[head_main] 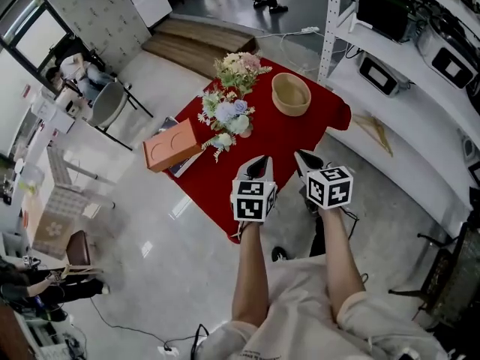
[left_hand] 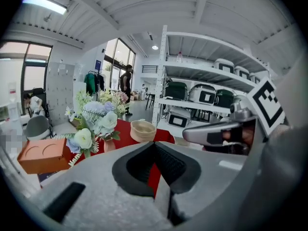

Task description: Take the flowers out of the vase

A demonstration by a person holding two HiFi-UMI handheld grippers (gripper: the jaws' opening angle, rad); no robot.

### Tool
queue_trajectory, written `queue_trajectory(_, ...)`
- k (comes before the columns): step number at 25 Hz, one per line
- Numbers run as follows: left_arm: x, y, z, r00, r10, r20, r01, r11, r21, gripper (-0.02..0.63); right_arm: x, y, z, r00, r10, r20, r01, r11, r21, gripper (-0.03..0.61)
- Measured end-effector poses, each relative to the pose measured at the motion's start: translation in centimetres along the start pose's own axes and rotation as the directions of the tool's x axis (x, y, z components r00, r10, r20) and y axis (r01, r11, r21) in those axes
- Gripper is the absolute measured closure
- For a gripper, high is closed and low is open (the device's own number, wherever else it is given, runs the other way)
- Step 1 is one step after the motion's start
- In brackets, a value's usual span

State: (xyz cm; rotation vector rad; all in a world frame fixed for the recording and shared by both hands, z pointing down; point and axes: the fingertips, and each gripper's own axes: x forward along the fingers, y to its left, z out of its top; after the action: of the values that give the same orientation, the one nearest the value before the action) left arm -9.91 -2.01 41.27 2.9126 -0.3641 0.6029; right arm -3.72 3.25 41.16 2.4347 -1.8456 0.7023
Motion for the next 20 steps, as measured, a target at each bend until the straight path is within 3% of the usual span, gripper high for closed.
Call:
queue_trajectory(3,1.7,0.7,0.2,0.999,0.047,-0.014,-0.047,0.998,0.034,0.604,2.3,-0.6,1.2,0.998,0.06,0.001,-0.06,0.998,-0.008,0.572)
queue_trajectory(8,3.6,2.3,0.7,0.995,0.099,0.005,-0.099,0.995,-0.012,0.604,6.5,-1.4,2.6,0.99,0.138,0.032,-0.139,0.989,0.054,0.572)
queue_trajectory(11,5.5,2.3,0.6,0.997,0.082,0.004,-0.082,0.996,0.021,0.604,9.5,-2.2,2.5,0.983,0.182,-0.01,-0.181,0.982,0.057,0.572)
queue_trajectory(15,8.5,3.0,-0.4,0.992,0.114,-0.059,-0.11,0.992,0.07,0.604,12.9,-3.0,2.3,0.963,0.263,-0.062,-0.258,0.963,0.077,0.572)
queue_trajectory(20,11.6,5.3,0.3,0.981,0.189,-0.048,-0.189,0.982,-0.002,0.604,16.4,-4.7,3.5,0.957,0.265,-0.113,-0.273,0.96,-0.057,0.572)
